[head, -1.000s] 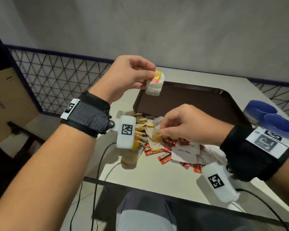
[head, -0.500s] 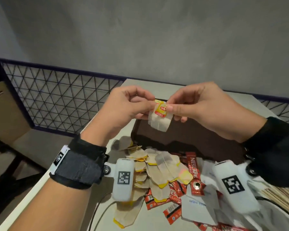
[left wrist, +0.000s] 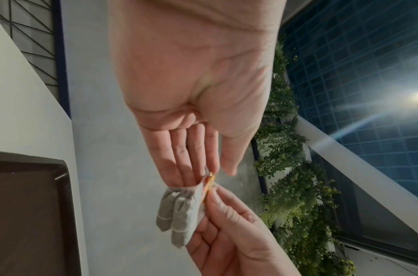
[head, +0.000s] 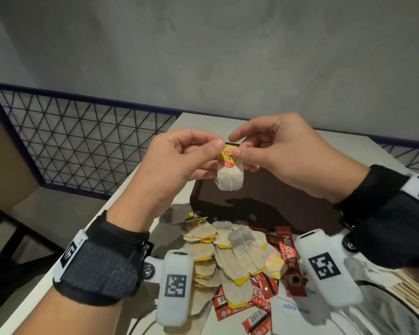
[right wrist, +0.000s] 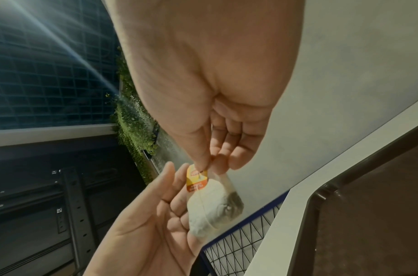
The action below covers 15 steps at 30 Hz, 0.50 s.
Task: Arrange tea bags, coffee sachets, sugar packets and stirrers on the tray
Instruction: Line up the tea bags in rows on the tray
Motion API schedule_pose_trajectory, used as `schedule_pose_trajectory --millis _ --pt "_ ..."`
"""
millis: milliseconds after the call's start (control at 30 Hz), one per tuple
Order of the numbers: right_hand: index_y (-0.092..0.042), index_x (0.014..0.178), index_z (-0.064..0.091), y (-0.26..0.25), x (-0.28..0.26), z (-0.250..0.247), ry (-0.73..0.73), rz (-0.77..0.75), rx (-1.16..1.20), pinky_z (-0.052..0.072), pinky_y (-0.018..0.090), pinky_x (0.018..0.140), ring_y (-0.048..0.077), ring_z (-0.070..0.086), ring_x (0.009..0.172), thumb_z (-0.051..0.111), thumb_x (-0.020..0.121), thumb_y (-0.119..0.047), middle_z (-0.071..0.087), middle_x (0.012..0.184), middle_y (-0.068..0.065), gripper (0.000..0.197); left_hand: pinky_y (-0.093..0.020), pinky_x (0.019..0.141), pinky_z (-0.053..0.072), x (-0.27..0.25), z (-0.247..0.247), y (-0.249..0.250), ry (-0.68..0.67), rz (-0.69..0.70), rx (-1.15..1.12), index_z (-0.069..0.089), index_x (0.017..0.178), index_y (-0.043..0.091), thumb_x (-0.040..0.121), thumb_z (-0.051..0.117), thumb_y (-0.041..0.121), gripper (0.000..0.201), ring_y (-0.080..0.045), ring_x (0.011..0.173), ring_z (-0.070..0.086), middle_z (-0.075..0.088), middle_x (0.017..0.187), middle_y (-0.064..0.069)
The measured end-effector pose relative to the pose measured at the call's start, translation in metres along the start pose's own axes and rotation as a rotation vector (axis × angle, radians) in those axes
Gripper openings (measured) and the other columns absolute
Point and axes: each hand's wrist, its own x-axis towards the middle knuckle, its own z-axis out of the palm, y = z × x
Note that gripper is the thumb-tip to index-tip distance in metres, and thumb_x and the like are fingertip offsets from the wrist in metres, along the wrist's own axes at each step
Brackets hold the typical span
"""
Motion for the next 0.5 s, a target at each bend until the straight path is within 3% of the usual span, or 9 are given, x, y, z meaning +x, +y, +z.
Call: schedule_pose_trajectory --millis 133,233,333,500 --pt "-0.021 0.102 0.075 -0.002 0.003 -0.001 0.013 0.001 -0.033 0.057 0.03 0.065 0.018 0.068 0.065 0.081 0.085 -0.024 0.074 0.085 0.007 0.018 -0.032 0.073 0.061 0.002 -0.003 -0.005 0.019 0.036 0.042 0.075 0.098 0.011 0.082 0.078 0.003 0.018 -0.022 0.084 0.078 0.08 0.085 -0.011" --pt "-0.021 0.099 0.076 -0.004 0.005 -0.003 -0.03 0.043 -0.035 0.053 0.029 0.059 0.012 0.06 0.059 0.081 0.084 -0.029 0.071 0.08 0.005 0.018 -0.035 0.075 0.061 0.004 -0.007 -0.008 0.053 0.03 0.039 0.076 0.095 0.012 0.08 0.08 0.004 0.018 -0.023 0.083 0.078 0.079 0.084 -0.009" --pt "-0.013 0.092 0.077 -0.004 0.009 -0.002 -0.137 0.103 -0.013 0.05 0.026 0.057 0.008 0.06 0.057 0.079 0.087 -0.019 0.071 0.069 0.004 0.008 -0.036 0.074 0.062 0.005 -0.007 -0.009 0.071 0.023 0.042 0.075 0.097 0.013 0.081 0.08 0.004 0.02 -0.024 0.085 0.078 0.08 0.085 -0.01" --pt "0.002 0.093 0.072 0.001 0.015 -0.003 -0.144 0.191 0.149 0.057 0.028 0.062 0.02 0.066 0.067 0.074 0.088 -0.002 0.072 0.08 0.017 0.007 -0.037 0.077 0.063 0.006 -0.002 -0.014 0.114 0.021 0.054 0.071 0.106 0.015 0.084 0.08 0.006 0.026 -0.022 0.089 0.079 0.081 0.087 -0.008"
